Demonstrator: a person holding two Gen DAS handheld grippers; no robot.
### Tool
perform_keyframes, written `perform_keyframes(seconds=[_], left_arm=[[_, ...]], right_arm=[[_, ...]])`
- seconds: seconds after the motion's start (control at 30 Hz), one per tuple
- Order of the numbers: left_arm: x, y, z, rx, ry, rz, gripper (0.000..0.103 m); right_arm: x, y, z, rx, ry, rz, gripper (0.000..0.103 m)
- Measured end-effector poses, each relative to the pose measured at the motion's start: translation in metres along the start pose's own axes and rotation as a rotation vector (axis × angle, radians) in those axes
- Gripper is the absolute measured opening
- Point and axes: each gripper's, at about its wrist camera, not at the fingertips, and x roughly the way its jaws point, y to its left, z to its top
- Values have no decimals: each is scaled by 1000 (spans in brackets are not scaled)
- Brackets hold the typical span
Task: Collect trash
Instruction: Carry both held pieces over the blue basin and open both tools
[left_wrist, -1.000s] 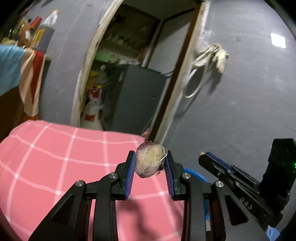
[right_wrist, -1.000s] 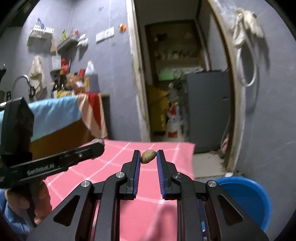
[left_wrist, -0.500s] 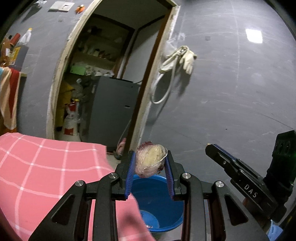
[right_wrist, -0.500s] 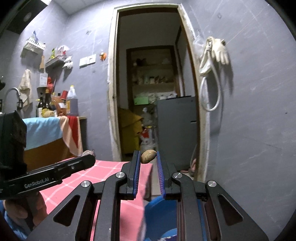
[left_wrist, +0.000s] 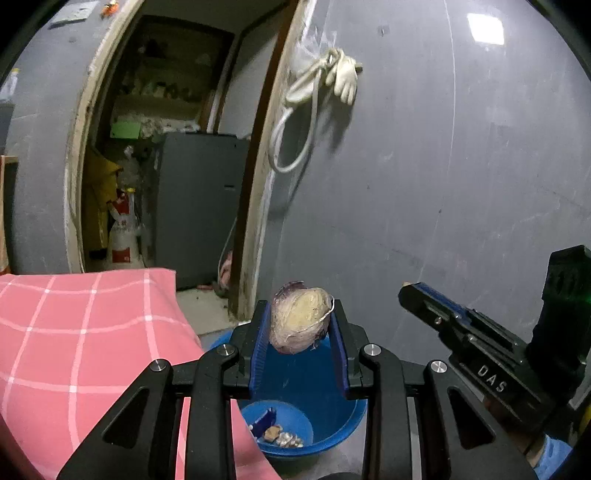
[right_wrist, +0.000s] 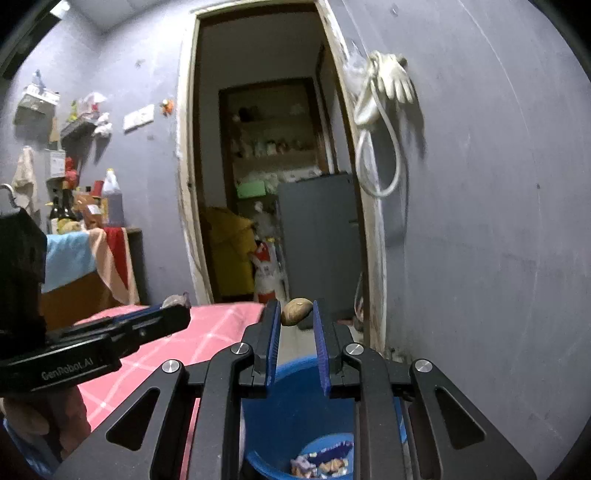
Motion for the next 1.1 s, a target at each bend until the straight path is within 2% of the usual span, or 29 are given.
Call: perform_keyframes(seconds=[0.2, 0.33, 0.77, 0.9, 1.0, 1.1], left_arm=[[31, -1, -15, 34, 133, 8, 27], [52, 7, -25, 18, 213, 17, 27], [104, 34, -46, -47, 435, 15, 27], [114, 37, -50, -43, 476, 31, 29], [116, 42, -50, -54, 480, 27, 37], [114, 45, -49, -63, 475, 24, 38]], right_arm=[[23, -18, -23, 84, 119, -3, 16], [33, -26, -34, 123, 173, -12, 16], [61, -28, -48, 145, 279, -24, 17], [68, -30, -51, 154, 308, -25, 17], [73, -32, -53, 163, 329, -29, 18], [74, -34, -55, 175, 342, -34, 30]])
